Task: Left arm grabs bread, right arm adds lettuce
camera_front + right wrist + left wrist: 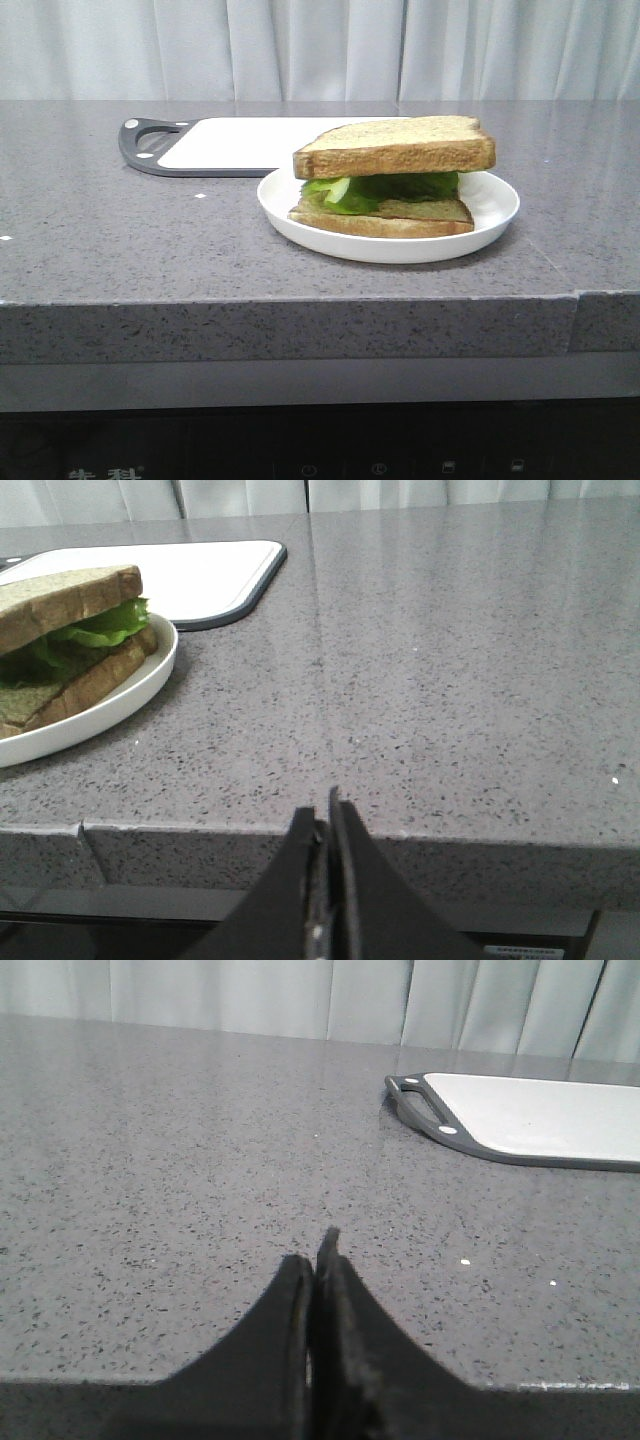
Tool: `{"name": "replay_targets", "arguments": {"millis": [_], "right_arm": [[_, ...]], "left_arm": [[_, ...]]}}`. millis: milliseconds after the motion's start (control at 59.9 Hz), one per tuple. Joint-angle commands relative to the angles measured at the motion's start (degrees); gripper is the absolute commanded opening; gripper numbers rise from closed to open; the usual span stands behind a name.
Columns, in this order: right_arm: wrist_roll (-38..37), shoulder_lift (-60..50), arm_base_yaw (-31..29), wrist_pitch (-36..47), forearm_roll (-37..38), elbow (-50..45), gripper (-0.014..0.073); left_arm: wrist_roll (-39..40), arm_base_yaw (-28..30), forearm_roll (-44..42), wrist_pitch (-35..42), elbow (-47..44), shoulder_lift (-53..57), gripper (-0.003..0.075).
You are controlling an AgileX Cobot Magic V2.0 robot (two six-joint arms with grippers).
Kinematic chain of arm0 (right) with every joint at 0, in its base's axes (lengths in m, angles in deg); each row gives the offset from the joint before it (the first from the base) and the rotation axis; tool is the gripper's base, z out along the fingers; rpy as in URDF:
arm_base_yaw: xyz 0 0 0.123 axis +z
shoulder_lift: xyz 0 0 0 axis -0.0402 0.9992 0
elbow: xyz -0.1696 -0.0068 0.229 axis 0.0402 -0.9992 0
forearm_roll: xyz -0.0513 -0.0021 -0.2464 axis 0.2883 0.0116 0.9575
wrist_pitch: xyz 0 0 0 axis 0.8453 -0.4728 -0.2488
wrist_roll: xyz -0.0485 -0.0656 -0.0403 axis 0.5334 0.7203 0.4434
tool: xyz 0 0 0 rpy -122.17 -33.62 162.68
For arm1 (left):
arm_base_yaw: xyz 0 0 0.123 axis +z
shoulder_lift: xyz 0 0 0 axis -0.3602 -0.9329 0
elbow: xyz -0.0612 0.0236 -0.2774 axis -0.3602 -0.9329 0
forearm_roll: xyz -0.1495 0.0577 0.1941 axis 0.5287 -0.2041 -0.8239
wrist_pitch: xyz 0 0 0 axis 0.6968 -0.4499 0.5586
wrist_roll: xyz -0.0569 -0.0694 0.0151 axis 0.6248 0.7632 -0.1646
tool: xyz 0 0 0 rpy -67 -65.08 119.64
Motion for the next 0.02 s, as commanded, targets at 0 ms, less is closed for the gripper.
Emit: {"name": "replay_targets", "arguments": {"millis": [0], "right_arm": [[0.43, -1.28, -0.35, 4.72, 0.63, 0.13, -0.0061]], "left_arm": [[0.36, 0.21, 0.17, 4.93, -0.33, 1.05, -0.0021]]}}
